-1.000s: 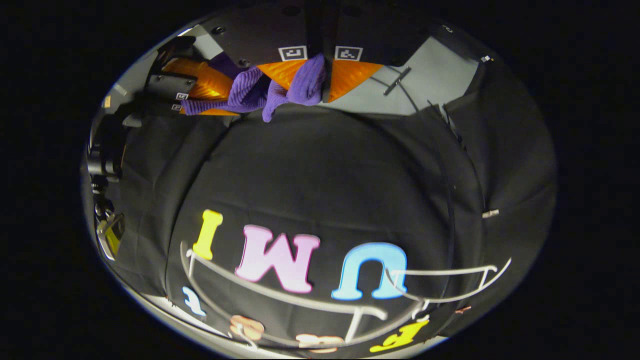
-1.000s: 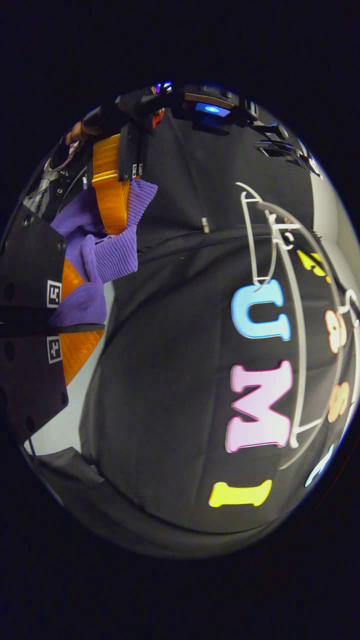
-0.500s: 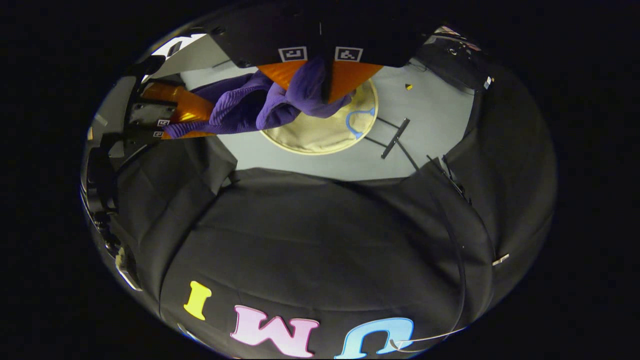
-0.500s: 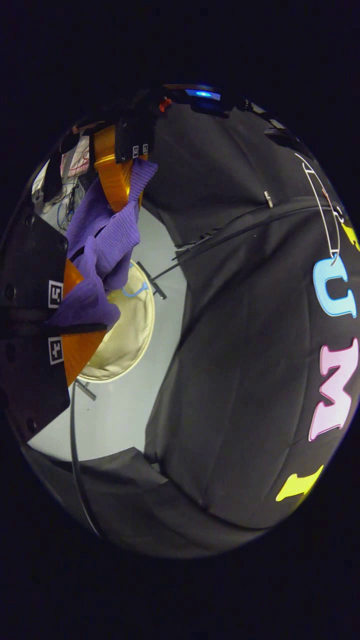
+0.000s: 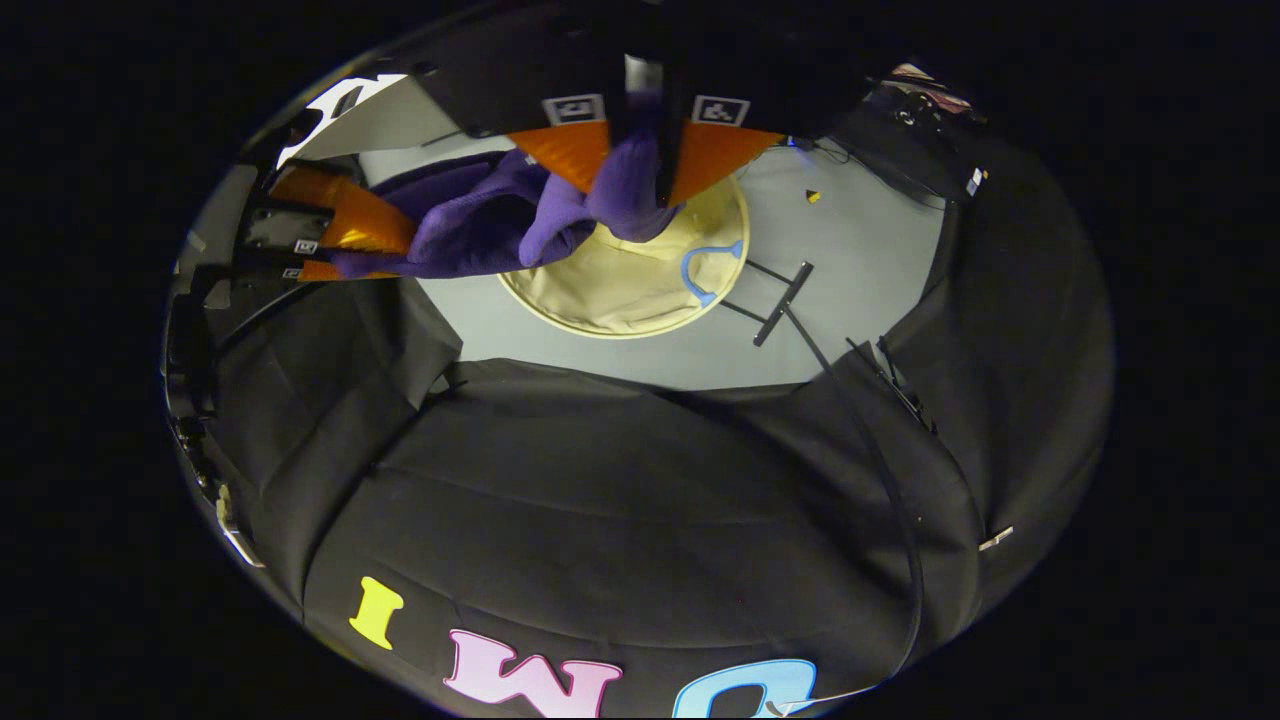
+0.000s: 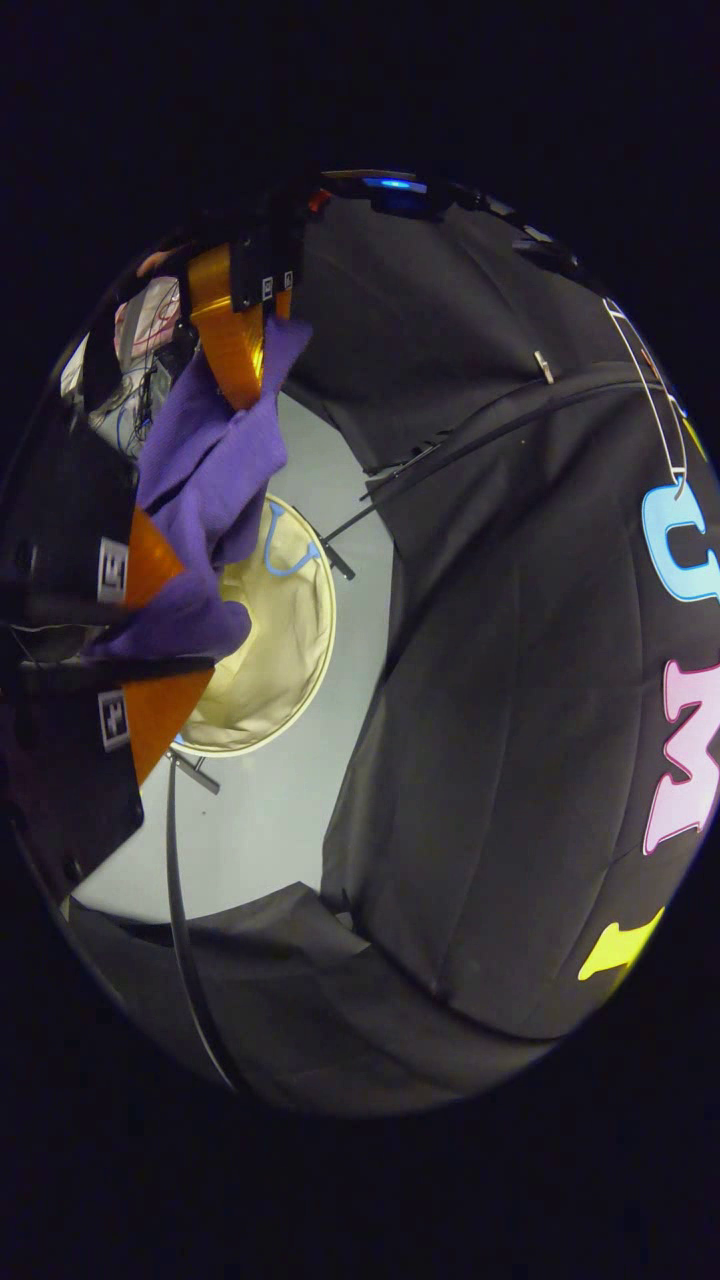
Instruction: Grasp the clothes on the hanger with both hands and then place them into the laundry hamper below.
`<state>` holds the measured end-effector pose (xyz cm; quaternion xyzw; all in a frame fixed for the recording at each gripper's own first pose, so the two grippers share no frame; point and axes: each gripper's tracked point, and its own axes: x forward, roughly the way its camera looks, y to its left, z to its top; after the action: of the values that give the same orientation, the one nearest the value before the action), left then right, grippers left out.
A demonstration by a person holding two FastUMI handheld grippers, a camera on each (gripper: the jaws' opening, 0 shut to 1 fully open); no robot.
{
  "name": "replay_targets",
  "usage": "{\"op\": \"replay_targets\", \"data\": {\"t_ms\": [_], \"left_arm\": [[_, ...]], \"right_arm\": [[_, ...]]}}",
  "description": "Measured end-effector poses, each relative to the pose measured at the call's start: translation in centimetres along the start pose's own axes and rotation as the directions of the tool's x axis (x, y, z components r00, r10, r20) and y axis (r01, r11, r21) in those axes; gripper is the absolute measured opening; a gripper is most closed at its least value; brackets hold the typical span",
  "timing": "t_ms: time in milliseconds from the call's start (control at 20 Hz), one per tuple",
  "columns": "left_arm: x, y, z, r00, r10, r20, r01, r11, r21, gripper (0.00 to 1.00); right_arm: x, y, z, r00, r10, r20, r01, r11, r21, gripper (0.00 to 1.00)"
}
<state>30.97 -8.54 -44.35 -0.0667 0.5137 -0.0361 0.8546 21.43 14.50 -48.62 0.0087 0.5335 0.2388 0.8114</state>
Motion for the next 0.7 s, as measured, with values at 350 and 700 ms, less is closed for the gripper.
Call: {"op": "replay_targets", "data": {"t_ms": [350,700], "left_arm": [[0.6,0.2,1.1,0.999,0.012,0.031,-0.013,1.0,0.017,0.95],[-3.1,0.0,4.6,0.988,0.005,0.155,-0.017,0.997,0.074,0.95]], "right_arm": [[0.2,-1.5,0.3,0.997,-0.081,-0.003,0.081,0.997,-0.009,0.98],[-3.9,-2.5,3.9,0.98,-0.165,0.113,0.165,0.986,0.009,0.98]]}}
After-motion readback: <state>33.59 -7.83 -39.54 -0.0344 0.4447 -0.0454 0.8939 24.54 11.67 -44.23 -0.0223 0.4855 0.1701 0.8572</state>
